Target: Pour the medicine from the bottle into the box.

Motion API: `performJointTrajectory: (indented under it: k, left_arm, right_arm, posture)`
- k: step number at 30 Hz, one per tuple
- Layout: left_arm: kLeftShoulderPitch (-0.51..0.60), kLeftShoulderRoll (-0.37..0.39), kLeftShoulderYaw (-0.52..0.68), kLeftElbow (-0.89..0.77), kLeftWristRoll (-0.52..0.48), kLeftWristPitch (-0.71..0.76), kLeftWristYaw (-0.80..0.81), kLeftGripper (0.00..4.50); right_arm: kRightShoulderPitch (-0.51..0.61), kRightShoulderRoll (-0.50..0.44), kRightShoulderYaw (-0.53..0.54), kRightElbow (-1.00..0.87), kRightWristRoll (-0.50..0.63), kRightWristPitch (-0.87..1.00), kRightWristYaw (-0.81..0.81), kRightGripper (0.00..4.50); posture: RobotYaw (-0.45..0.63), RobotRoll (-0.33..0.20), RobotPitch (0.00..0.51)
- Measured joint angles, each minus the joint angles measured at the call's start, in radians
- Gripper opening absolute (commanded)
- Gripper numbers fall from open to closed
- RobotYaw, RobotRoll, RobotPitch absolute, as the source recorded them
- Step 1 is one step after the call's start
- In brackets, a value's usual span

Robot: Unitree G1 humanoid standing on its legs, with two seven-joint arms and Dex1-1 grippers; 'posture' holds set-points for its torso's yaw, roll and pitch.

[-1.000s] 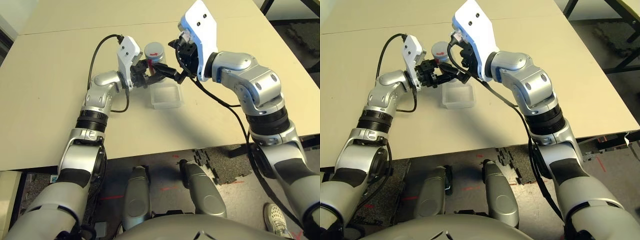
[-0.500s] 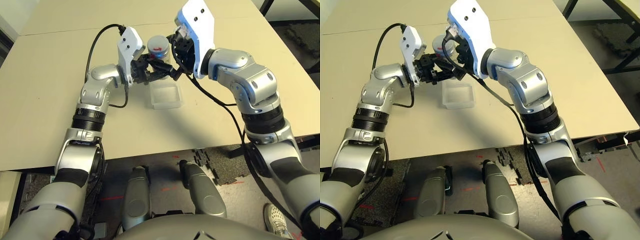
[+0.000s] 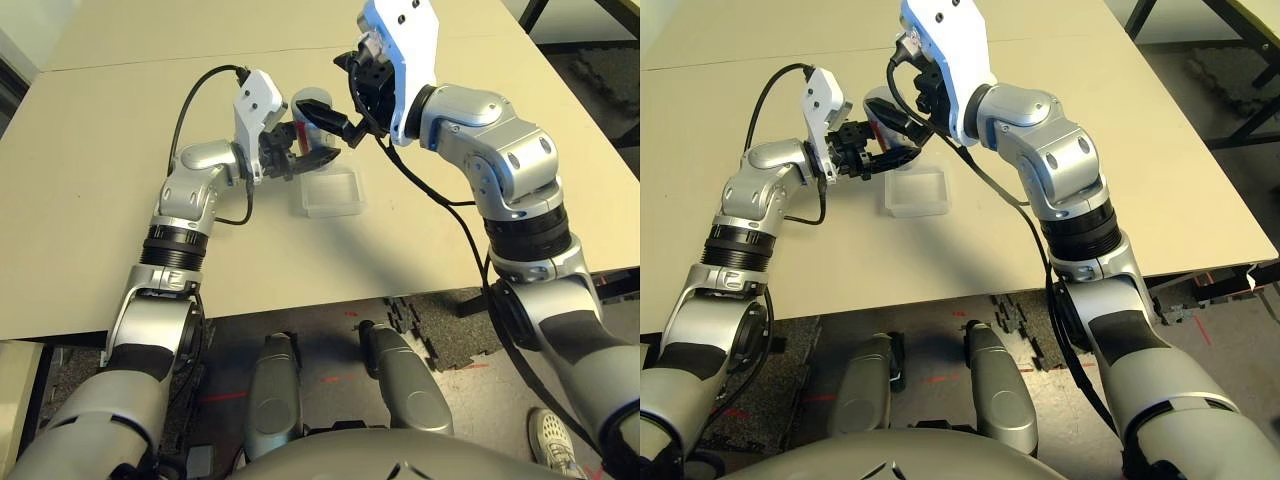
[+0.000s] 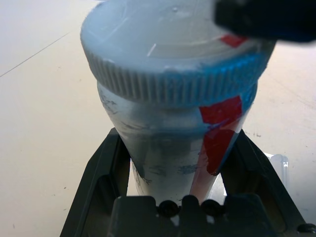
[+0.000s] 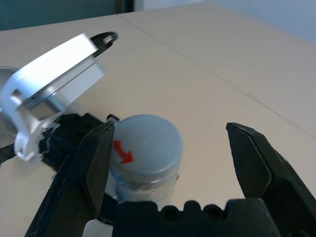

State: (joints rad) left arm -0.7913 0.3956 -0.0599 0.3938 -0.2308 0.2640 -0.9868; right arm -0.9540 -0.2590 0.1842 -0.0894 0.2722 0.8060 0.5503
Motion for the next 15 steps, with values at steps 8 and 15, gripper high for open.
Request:
performJointTrajectory:
  k: [8, 15]
  left_arm:
    - [-0.002, -0.001, 0.001, 0.001, 0.000, 0.000, 0.001, 2.77]
    - [-0.002, -0.008, 0.001, -0.001, -0.002, 0.006, 0.008, 2.77]
  right_arm:
    - [0.002, 0.002, 0.000, -0.026, 0.003, 0.019, 0.015, 4.50]
    - [0.009, 0.002, 0.001, -0.026, 0.002, 0.023, 0.015, 4.14]
  posture:
    - [-0.02, 0.000, 0.173]
    - [-0.01, 0.000, 0.173]
